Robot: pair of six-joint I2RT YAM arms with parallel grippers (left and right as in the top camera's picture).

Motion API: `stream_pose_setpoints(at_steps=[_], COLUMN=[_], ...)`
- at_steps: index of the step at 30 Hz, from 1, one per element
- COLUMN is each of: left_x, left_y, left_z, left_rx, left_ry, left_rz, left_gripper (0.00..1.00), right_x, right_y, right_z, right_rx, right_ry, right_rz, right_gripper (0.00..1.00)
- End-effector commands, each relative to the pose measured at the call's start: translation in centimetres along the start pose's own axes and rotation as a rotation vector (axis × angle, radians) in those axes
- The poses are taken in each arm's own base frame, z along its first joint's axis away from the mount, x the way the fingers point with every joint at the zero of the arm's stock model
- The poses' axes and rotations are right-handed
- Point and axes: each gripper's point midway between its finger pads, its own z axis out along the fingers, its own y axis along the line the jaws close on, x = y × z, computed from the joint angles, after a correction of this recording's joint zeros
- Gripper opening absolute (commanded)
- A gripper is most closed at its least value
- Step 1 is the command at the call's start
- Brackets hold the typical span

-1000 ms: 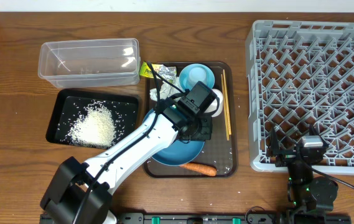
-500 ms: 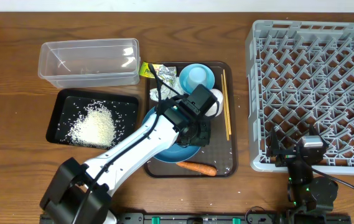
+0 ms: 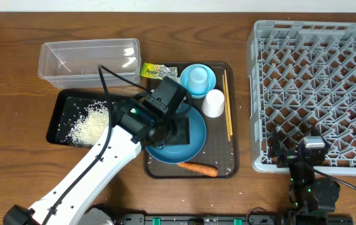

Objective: Sort waste into correct bins and load items into the dishwasher rack
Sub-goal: 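Carry the empty blue bowl back and set it on the brown tray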

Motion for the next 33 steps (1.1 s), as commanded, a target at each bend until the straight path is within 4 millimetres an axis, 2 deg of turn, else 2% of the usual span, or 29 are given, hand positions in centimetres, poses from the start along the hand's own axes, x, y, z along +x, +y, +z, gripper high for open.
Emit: stream_pose_setpoints(at_steps=[1, 4, 6, 9, 13, 16, 21, 26, 28, 33], left_x=[1.6, 3.2, 4.2, 5.3, 6.3, 7.2, 7.3, 5.9, 5.8, 6.1], left_y=[-0.5, -1.5, -2.3, -2.3, 0.4, 1.0, -0.5, -2.6, -2.7, -1.9], left_z=[-0.2, 0.0, 0.1, 0.6, 1.7, 2.8, 5.0, 6.9, 7.6, 9.8], left_rx=[0.009, 0.041, 0.062, 0.018, -0.200, -0.267, -0.216, -0.134, -0.136, -0.209], left_ry=[0.063, 0.121, 0.154, 0.161, 0.062, -0.010, -0.102, -0.127, -0.130, -0.121], left_rz=[0.008, 0.028, 0.042, 0.012, -0.176, -0.341, -0.488, -0.535, -0.590, -0.671], left_gripper=[0.62, 0.80, 0.84, 0.85, 0.85, 0.85, 0.85, 0.84, 0.80, 0.79], right_x=[0.1, 0.1, 0.1, 0.1, 0.1, 0.1, 0.1, 0.1, 0.1, 0.1], right_y=[0.4, 0.4, 0.4, 0.4, 0.4, 0.4, 0.4, 0.4, 0.4, 0.4], right_z=[0.0, 0.0, 0.0, 0.0, 0.0, 0.0, 0.0, 0.0, 0.0, 0.0], right_rx=[-0.017, -0.017, -0.017, -0.017, -0.017, -0.017, -0.017, -0.017, -0.017, -0.017], right_ry=[0.004, 0.004, 0.004, 0.004, 0.004, 0.004, 0.004, 0.004, 0.004, 0.004], right_rz=[-0.009, -0.009, -0.009, -0.009, -0.009, -0.009, -0.009, -0.009, -0.009, -0.009], right_gripper=[0.99, 0.99, 0.99, 0.99, 0.99, 0.99, 0.99, 0.99, 0.99, 0.99])
